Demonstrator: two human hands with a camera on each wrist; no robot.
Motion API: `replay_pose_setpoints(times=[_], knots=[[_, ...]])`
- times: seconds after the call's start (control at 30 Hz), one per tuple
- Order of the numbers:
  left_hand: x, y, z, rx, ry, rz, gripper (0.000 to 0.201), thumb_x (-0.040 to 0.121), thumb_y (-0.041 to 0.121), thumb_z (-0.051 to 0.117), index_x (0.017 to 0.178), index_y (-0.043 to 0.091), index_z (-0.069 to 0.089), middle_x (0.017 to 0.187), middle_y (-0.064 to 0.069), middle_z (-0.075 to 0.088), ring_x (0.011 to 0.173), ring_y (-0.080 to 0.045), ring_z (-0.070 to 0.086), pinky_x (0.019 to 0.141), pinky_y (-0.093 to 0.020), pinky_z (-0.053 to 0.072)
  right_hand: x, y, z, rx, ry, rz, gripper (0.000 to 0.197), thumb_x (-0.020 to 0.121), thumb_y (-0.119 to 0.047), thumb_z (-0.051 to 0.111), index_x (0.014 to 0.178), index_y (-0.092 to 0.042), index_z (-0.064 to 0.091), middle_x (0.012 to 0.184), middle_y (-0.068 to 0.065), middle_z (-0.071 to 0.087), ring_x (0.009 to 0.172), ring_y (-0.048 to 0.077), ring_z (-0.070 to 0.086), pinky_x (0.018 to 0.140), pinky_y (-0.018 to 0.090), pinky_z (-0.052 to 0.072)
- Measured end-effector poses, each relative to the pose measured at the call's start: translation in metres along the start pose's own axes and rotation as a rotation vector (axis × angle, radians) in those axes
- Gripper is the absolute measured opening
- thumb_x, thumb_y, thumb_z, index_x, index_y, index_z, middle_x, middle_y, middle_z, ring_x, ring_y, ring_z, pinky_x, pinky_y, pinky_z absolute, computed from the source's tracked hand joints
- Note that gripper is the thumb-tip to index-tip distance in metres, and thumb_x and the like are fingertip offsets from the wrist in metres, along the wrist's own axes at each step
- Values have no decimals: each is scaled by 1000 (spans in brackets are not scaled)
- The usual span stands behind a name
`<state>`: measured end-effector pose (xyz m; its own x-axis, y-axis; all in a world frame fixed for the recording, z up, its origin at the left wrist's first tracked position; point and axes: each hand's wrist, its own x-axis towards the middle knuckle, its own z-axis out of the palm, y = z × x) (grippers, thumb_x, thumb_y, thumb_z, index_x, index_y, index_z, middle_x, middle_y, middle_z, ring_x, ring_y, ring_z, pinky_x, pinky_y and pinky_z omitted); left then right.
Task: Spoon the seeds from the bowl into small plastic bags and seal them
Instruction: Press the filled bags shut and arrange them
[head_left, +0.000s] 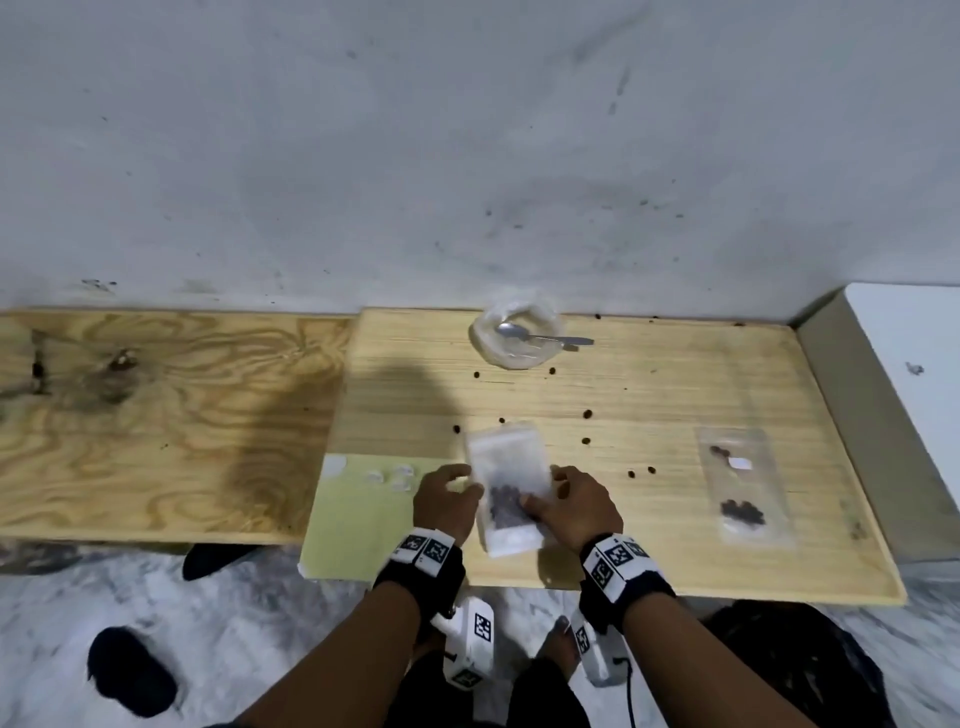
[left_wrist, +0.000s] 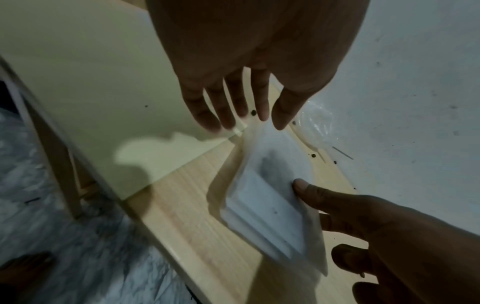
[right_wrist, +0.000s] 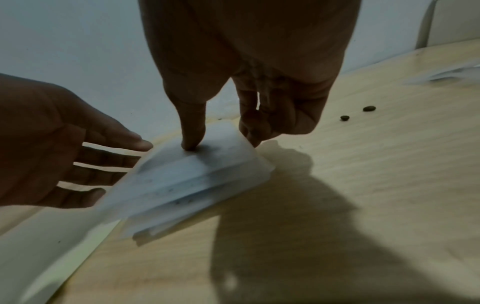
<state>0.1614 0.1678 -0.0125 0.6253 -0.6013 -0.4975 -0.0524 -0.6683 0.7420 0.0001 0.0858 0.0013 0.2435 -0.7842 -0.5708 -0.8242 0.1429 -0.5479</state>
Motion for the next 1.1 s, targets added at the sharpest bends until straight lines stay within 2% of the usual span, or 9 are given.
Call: replay_pose_setpoints(times=[0.13,0.2,0.3,0.4,0.57,0.73,0.9,1.0,1.1], knots=[[1,-7,1,-119,-63,-39,21,82,10,71,101,18,70,102,-1,72,90,-16,65,92,-32,52,-5,-2,4,0,85,16,55,74,-50,79,121,-25,63,95,-11,61,87,16,60,74,28,47],[1,-7,1,-175,-78,-62,21,81,8,71,95,22,68,95,0,71,91,-22,69,91,-43,55,-8,-2,6,-8,134,21,55,75,-50,78,121,-24,62,100,-8,62,92,19,63,77,30,49],[0,-7,3,-227,-86,-54,26,80,4,70,93,26,66,90,1,70,90,-27,70,90,-47,55,-12,-2,7,-3,206,7,48,78,-48,75,118,-24,63,111,-4,63,99,21,63,80,31,49],[-4,-1,-1,-287,-63,5,32,81,2,68,97,30,67,92,1,69,89,-24,68,85,-44,57,-12,-8,9,56,288,-50,30,88,-46,66,110,-26,65,99,-6,70,87,19,65,74,30,50],[5,8,-32,-324,-9,160,27,85,4,66,105,21,70,95,8,65,70,5,61,62,-11,47,-1,-43,21,219,260,-180,6,91,-24,65,95,-25,70,82,-3,71,82,21,69,70,28,51],[35,1,-85,-478,93,110,26,84,-2,64,84,22,73,85,-1,71,73,-14,61,69,-25,48,7,-91,56,280,73,-265,28,90,-4,52,95,-18,76,101,2,75,95,20,69,84,27,53],[66,-10,-147,-582,149,6,19,82,-10,61,96,1,69,72,-18,60,46,-18,54,38,-19,38,5,-109,91,58,-14,-180,11,89,-24,63,96,-30,70,106,-2,72,103,21,66,84,21,46],[82,-19,-171,-596,191,5,18,80,-4,69,97,1,71,83,-20,66,70,-27,61,46,-22,46,4,-113,111,-132,-83,-127,18,83,-37,67,97,-27,71,103,-2,72,100,21,66,85,26,51],[85,-26,-186,-593,172,-20,17,81,-4,67,96,4,71,80,-14,68,60,-22,63,45,-24,47,3,-117,129,-173,-55,-79,21,75,-43,65,83,-24,68,83,-10,70,84,17,67,80,28,55]])
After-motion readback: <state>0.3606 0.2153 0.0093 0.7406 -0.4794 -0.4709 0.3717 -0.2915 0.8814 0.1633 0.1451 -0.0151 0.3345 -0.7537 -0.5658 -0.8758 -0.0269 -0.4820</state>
